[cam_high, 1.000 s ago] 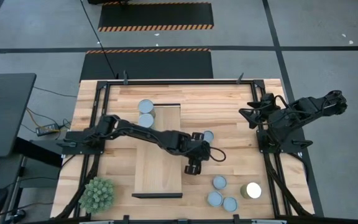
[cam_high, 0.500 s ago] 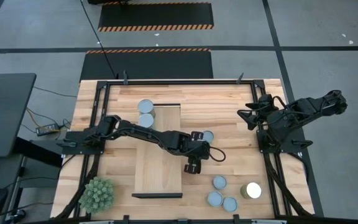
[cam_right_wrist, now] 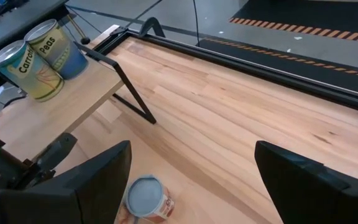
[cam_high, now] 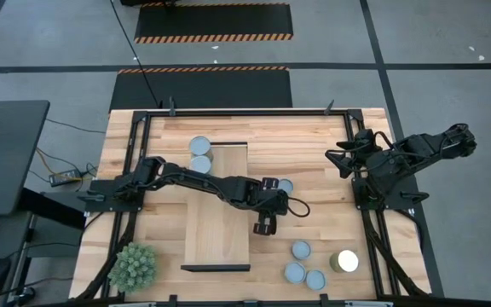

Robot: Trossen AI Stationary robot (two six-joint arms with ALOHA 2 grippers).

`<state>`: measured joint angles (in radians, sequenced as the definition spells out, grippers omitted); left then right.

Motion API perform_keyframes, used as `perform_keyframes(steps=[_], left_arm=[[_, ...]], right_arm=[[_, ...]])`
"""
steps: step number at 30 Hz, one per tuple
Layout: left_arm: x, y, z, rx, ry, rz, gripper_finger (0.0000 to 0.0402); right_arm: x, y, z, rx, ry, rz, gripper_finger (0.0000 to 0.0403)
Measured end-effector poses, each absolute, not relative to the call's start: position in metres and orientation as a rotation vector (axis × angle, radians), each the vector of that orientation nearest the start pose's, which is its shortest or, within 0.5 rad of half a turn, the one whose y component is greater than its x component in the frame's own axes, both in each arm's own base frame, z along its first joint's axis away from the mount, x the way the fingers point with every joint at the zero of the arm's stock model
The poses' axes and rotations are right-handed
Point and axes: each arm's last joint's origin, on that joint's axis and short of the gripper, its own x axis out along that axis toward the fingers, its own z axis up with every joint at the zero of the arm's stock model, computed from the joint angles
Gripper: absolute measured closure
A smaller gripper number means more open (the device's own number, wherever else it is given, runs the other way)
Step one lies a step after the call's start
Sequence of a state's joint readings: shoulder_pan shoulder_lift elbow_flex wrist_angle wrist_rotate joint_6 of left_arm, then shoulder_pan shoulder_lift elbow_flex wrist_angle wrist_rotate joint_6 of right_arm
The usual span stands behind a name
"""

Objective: Pick and place cans onto a shelf
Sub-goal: Put the canned peaches on the shelf

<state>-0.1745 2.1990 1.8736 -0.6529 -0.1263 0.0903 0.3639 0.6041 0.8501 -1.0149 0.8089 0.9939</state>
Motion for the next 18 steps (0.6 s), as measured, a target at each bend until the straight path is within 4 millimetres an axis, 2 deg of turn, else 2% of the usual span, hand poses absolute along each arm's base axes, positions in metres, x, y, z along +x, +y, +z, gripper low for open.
perform_keyframes(steps=[5,10,15,18], left_arm=[[0.471,-0.076,0.222,0.219,0.966,-0.095,0.0399],[0.463,-0.067,0.240,0.184,0.966,-0.075,0.0400],[0.460,-0.061,0.245,0.160,0.976,-0.059,0.0401],[0.457,-0.057,0.255,0.134,0.955,-0.045,0.0401]], right_arm=[[0.090,0.012,0.310,0.514,0.368,-0.682,0.0054],[0.090,0.012,0.310,0.514,0.368,-0.681,0.0054],[0.090,0.012,0.310,0.513,0.368,-0.681,0.0054],[0.090,0.012,0.310,0.514,0.368,-0.681,0.0054]])
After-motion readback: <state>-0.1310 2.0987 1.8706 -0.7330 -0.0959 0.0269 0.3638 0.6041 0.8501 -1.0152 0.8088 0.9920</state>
